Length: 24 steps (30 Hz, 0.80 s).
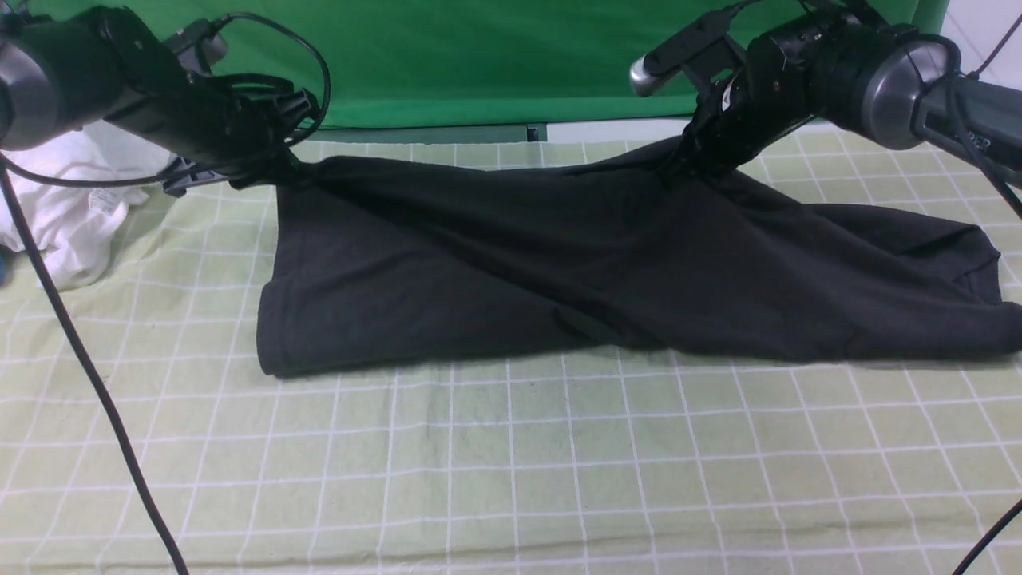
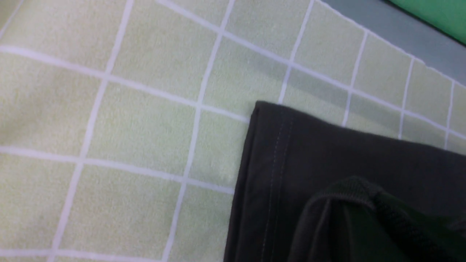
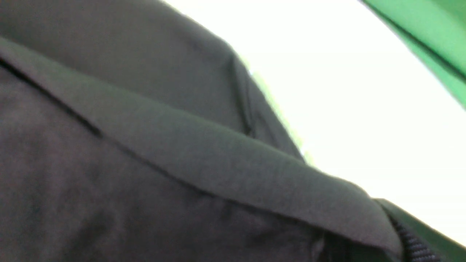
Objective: Fold a long-sleeved shirt over a green coffee tablecloth.
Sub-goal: 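Fold the black garment in half by bringing its near edge over to the far edge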
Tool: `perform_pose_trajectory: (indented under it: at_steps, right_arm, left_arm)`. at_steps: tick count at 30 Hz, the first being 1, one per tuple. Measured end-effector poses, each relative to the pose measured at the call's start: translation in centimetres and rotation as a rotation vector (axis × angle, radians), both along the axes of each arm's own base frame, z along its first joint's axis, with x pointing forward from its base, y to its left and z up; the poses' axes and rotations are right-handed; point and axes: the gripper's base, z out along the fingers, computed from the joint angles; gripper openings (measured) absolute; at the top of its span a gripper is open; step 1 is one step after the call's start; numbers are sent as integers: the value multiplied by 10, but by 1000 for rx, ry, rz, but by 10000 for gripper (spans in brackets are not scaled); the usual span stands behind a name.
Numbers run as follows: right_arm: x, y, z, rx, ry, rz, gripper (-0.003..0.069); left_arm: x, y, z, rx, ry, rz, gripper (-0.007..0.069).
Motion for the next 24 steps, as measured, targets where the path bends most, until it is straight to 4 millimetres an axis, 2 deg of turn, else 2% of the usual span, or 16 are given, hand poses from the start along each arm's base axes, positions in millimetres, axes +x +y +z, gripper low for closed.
perform_pose_trajectory:
  at_steps: [7, 10, 12, 13, 14, 15, 17, 18, 19, 20, 23, 24]
  right_arm:
    - [6, 0, 3, 37, -68, -8, 49]
    - [11, -1, -10, 45, -74, -13, 74]
    - [14, -3, -19, 46, -72, -17, 113]
    - [16, -4, -26, 45, -72, -19, 167]
    - [16, -4, -26, 45, -73, -19, 167]
    - [17, -6, -29, 44, -75, -21, 239]
    - [18, -7, -28, 41, -79, -20, 289]
    - [20, -7, -23, 37, -92, -19, 374]
    - [20, -7, -22, 38, -93, -19, 382]
    - [21, -7, -12, 39, -106, -21, 442]
    - [21, -9, 14, 43, -127, -30, 498]
    - [20, -11, 31, 46, -138, -38, 507]
  left_arm:
    - [7, 2, -14, 9, -13, 19, 27]
    - [10, 3, -21, 7, -18, 33, 27]
    - [11, 3, -21, 13, -31, 34, 36]
    - [12, 4, -21, 19, -44, 34, 53]
    - [12, 4, -20, 19, -47, 36, 56]
    - [13, 4, -19, 18, -63, 44, 83]
    - [14, 4, -19, 13, -70, 50, 107]
    - [16, 5, -14, 5, -87, 56, 163]
    - [17, 5, -13, 6, -90, 55, 170]
    - [20, 5, -5, 9, -112, 44, 230]
    - [27, 6, 18, 11, -144, 16, 332]
    - [30, 4, 32, 7, -157, -2, 384]
